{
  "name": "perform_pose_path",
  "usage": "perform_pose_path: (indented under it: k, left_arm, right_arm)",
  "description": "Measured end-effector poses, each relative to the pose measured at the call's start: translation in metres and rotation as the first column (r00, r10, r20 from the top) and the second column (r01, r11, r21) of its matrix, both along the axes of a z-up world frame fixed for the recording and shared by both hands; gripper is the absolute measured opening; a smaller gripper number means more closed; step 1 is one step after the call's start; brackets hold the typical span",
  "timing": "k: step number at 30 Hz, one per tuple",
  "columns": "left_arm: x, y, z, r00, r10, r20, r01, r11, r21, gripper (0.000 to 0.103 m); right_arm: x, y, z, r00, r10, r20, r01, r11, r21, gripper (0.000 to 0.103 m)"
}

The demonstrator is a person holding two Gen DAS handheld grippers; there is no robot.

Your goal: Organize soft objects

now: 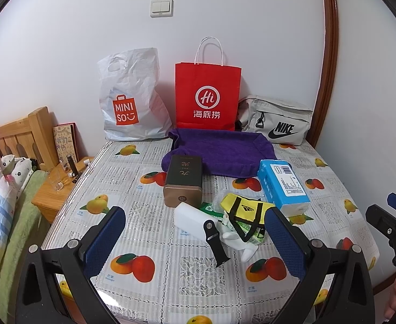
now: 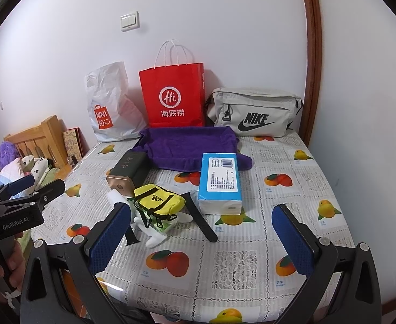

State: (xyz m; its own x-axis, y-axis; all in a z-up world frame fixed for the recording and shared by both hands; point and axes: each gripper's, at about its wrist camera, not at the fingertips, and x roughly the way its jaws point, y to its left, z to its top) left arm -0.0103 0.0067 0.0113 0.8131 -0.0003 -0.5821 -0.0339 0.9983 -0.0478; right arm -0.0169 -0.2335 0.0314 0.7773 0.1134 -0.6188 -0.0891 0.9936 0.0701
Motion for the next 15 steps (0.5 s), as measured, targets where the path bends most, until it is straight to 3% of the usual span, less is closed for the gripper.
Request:
perform_pose_path:
  k: [15]
  left_arm:
    - [-0.0014,-0.0023,-0.0013,1.0,0.001,0.0,-0.001,1.0,0.004,0.103]
  right_arm:
    - [0.0004,0.0001,0.0007,1.0,0.002,0.0,-0.002,1.0,0.001,0.103]
